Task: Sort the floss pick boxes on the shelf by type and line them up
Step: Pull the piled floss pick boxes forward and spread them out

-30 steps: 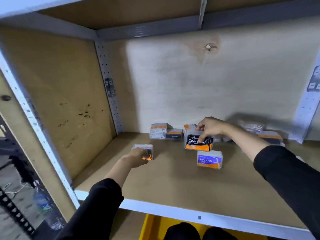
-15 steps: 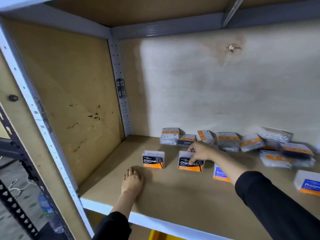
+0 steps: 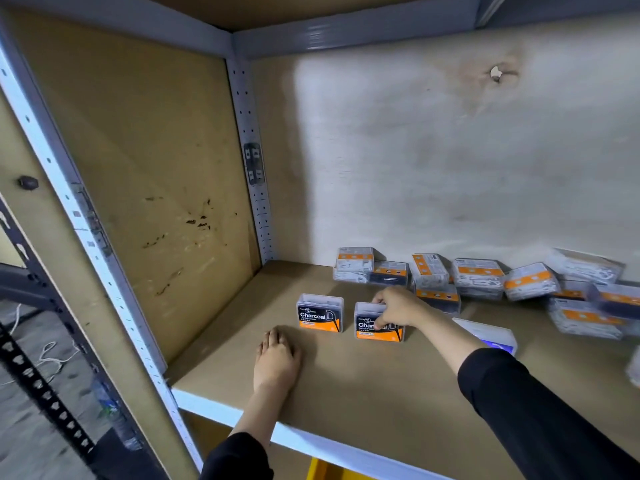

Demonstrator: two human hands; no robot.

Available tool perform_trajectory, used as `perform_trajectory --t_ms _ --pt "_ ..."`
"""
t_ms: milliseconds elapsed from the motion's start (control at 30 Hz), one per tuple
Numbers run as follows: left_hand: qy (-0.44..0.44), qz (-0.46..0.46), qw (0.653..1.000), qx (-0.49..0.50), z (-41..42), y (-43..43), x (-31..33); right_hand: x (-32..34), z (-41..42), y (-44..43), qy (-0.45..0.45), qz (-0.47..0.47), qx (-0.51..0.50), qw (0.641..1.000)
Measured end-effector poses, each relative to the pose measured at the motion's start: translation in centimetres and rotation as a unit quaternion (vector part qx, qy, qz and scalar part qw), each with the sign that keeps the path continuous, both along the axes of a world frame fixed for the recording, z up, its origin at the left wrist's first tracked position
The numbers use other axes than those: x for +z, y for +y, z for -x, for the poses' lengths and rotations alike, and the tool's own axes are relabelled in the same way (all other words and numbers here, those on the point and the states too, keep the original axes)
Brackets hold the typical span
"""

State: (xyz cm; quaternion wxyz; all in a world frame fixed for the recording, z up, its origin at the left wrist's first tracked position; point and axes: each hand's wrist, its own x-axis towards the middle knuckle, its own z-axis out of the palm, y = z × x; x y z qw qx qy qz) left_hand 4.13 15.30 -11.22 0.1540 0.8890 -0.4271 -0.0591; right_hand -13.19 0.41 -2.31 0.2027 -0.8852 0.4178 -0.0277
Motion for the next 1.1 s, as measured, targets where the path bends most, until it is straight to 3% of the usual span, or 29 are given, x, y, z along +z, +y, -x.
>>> perform_trajectory --t_ms 767,867,1100 --pt "0.016 -0.026 1.000 -0.006 0.5 0.6 1.0 0.4 0.1 -0.1 -0.017 -0.015 0.019 1.000" --pt "0.027 -0.033 0.999 -0.016 -0.2 0.9 2.5 1.5 0.8 -0.7 -0.043 -0.008 0.001 0.999" --pt "-0.014 0.061 0.997 -0.043 -2.2 -1.7 9.9 5.1 3.6 -4.1 -0.036 0.080 -0.046 0.995"
